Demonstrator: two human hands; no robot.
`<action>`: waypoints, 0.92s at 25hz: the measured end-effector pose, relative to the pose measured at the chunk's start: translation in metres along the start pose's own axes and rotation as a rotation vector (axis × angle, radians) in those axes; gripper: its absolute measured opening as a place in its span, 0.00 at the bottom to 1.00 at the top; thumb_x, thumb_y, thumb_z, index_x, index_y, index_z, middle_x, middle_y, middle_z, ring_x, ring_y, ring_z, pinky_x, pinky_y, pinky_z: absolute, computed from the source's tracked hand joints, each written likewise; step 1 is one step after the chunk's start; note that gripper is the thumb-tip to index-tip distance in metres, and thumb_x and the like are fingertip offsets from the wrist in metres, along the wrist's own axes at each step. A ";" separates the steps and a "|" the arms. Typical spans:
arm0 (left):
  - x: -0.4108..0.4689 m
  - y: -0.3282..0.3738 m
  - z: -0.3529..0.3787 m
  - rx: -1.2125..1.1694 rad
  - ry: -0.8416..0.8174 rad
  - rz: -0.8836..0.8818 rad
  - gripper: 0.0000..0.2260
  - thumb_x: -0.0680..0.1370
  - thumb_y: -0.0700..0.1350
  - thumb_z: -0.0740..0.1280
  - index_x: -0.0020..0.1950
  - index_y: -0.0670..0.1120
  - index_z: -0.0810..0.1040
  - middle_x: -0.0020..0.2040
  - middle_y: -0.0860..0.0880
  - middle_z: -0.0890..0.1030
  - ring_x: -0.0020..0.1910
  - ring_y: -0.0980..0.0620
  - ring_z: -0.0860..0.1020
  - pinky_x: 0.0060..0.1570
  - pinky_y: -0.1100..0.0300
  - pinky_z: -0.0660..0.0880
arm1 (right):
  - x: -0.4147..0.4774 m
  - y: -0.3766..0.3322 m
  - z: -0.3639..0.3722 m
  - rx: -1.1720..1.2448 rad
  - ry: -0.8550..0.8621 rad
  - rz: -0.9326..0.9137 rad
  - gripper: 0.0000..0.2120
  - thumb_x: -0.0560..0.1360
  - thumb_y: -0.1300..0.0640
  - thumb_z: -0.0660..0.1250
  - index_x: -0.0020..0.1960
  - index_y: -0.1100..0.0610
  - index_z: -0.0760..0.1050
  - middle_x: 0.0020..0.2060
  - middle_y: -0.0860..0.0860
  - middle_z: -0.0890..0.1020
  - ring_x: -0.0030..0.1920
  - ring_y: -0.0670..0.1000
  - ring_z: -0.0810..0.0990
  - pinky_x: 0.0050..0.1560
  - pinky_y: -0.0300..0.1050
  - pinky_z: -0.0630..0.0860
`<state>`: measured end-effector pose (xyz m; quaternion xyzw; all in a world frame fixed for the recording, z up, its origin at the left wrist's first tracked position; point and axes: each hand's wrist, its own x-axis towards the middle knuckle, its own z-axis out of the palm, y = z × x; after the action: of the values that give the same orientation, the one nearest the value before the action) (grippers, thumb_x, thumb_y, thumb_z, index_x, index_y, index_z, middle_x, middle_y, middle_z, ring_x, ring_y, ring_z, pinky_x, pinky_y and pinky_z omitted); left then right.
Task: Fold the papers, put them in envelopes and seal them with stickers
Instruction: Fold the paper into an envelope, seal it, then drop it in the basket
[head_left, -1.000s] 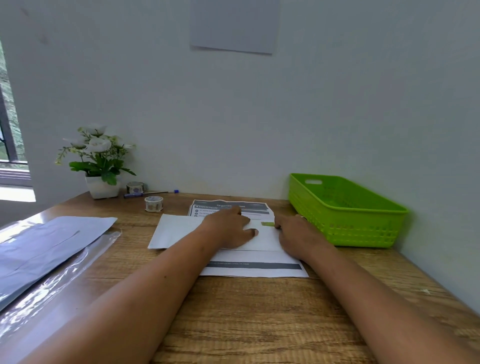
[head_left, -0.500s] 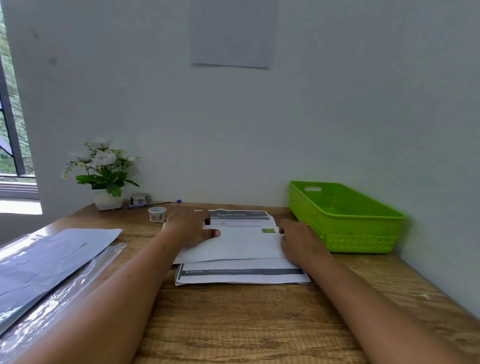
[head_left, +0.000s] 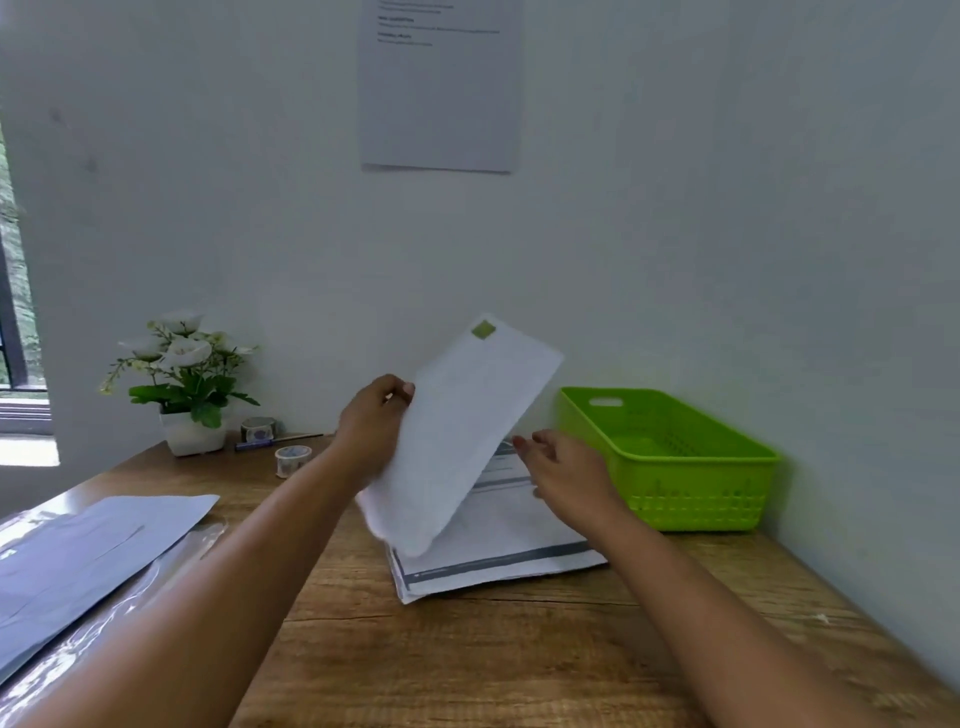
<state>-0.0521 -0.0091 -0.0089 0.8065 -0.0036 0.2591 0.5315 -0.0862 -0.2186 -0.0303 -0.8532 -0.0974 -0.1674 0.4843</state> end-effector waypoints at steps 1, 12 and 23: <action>-0.001 0.006 0.010 -0.089 0.039 -0.037 0.09 0.78 0.47 0.60 0.39 0.52 0.75 0.41 0.47 0.77 0.39 0.47 0.73 0.37 0.58 0.67 | -0.003 -0.005 0.001 0.137 -0.084 0.087 0.20 0.77 0.47 0.62 0.62 0.61 0.73 0.49 0.56 0.81 0.47 0.55 0.81 0.52 0.50 0.80; -0.006 0.092 0.105 -0.405 0.289 -0.269 0.07 0.81 0.47 0.56 0.54 0.44 0.65 0.47 0.45 0.71 0.45 0.45 0.72 0.49 0.53 0.71 | 0.007 -0.024 -0.066 1.027 -0.168 0.289 0.25 0.74 0.37 0.59 0.59 0.55 0.76 0.53 0.56 0.83 0.52 0.58 0.83 0.42 0.55 0.83; -0.003 0.103 0.198 -0.545 -0.301 -0.376 0.12 0.80 0.45 0.61 0.59 0.39 0.72 0.57 0.40 0.76 0.50 0.43 0.78 0.34 0.57 0.77 | 0.022 0.039 -0.155 0.568 0.188 0.131 0.35 0.66 0.77 0.65 0.65 0.47 0.67 0.59 0.57 0.73 0.49 0.53 0.78 0.45 0.47 0.79</action>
<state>-0.0016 -0.2245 0.0181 0.6509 -0.0023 0.0246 0.7587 -0.0825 -0.3713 0.0207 -0.6688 -0.0398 -0.1799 0.7203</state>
